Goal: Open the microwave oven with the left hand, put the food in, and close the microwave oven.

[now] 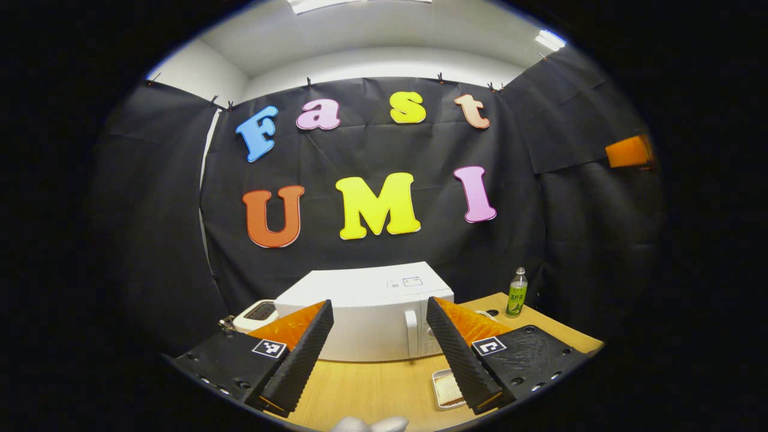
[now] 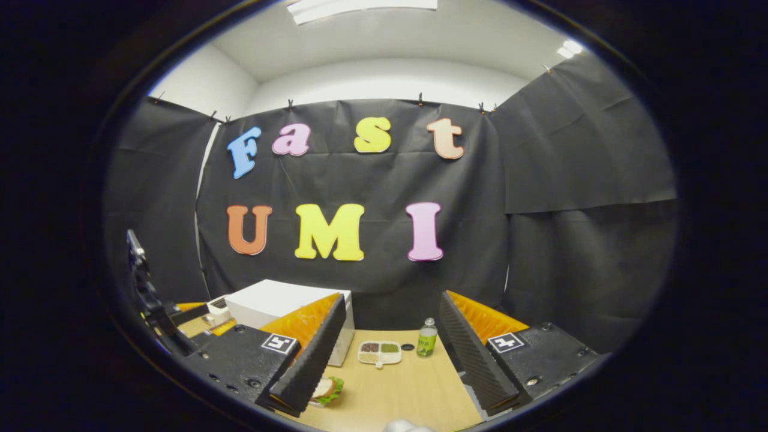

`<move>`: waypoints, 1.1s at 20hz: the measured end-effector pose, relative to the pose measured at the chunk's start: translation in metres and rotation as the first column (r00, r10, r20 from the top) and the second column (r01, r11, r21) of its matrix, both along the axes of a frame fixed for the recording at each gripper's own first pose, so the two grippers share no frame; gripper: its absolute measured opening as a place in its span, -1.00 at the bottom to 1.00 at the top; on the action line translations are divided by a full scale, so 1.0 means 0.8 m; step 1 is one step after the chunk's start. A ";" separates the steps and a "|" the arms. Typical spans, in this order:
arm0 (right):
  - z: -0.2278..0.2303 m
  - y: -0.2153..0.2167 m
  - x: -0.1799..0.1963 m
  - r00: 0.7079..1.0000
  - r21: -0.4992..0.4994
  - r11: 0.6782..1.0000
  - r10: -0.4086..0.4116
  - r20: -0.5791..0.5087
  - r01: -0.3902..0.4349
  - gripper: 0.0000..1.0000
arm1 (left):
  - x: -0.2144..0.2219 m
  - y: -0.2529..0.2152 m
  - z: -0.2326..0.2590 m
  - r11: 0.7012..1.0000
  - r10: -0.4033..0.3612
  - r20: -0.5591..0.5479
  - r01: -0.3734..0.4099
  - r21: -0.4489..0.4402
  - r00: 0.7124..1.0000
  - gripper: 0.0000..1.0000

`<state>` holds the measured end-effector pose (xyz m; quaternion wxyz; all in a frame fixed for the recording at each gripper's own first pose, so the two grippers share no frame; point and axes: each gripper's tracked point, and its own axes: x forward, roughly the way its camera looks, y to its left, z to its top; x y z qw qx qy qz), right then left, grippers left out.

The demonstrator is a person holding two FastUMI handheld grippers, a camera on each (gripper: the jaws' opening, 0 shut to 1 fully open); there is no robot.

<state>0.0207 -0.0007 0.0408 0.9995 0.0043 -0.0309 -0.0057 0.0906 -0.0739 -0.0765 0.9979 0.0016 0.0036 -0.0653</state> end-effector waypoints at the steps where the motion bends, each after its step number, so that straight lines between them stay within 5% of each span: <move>1: 0.003 -0.003 0.001 1.000 -0.007 1.000 -0.008 -0.001 0.008 0.83 | 0.013 -0.007 -0.016 1.000 -0.003 -0.016 0.003 -0.015 1.000 0.93; 4: 0.005 -0.007 0.003 1.000 -0.039 0.999 -0.026 -0.014 0.025 0.82 | 0.060 -0.026 -0.072 1.000 -0.003 -0.071 0.001 -0.029 0.997 0.92; 5: 0.007 -0.008 0.003 0.999 -0.053 0.998 -0.037 -0.015 0.036 1.00 | 0.077 -0.032 -0.086 1.000 0.001 -0.080 -0.002 -0.015 0.997 1.00; 7: 0.006 -0.012 0.002 0.998 -0.082 0.995 -0.051 -0.025 0.049 0.82 | 0.108 -0.046 -0.121 1.000 -0.004 -0.122 0.003 -0.008 0.993 0.94; 8: 0.004 -0.013 0.000 0.998 -0.090 0.995 -0.057 -0.036 0.053 1.00 | 0.124 -0.054 -0.136 1.000 -0.010 -0.142 0.008 -0.014 0.990 0.94; 9: 0.001 -0.012 -0.002 0.997 -0.087 0.995 -0.054 -0.049 0.049 0.83 | 0.138 -0.061 -0.145 1.000 -0.014 -0.150 0.011 -0.024 0.989 0.94; 10: -0.002 -0.011 -0.002 0.996 -0.086 0.995 -0.054 -0.065 0.048 1.00 | 0.150 -0.069 -0.153 0.999 -0.020 -0.150 0.015 -0.033 0.988 0.93; 12: -0.006 -0.020 -0.003 0.994 -0.094 0.993 -0.074 -0.081 0.066 0.93 | 0.171 -0.078 -0.169 0.999 -0.013 -0.151 0.007 -0.035 0.988 0.76; 13: -0.008 -0.024 -0.001 0.992 -0.104 0.992 -0.086 -0.091 0.076 0.93 | 0.183 -0.081 -0.173 0.999 -0.013 -0.146 0.006 -0.043 0.989 0.90; 15: -0.011 -0.029 -0.003 0.990 -0.124 0.988 -0.105 -0.099 0.092 0.93 | 0.202 -0.087 -0.185 0.998 -0.015 -0.156 0.006 -0.055 0.988 0.82; 17: -0.012 -0.035 -0.004 0.988 -0.127 0.986 -0.118 -0.099 0.105 0.93 | 0.210 -0.087 -0.192 0.998 -0.016 -0.156 0.005 -0.069 0.988 0.38; 19: -0.016 -0.039 -0.004 0.986 -0.120 0.987 -0.125 -0.108 0.112 0.93 | 0.220 -0.086 -0.195 0.999 -0.010 -0.146 0.003 -0.047 0.989 0.34; 20: -0.017 -0.040 -0.003 0.986 -0.113 0.987 -0.126 -0.111 0.114 0.93 | 0.212 -0.092 -0.194 0.998 -0.045 -0.150 0.037 -0.057 0.988 -0.09; 22: -0.018 -0.043 -0.003 0.985 -0.103 0.988 -0.128 -0.115 0.116 1.00 | 0.214 -0.095 -0.201 0.997 -0.052 -0.157 0.042 -0.062 0.986 -0.45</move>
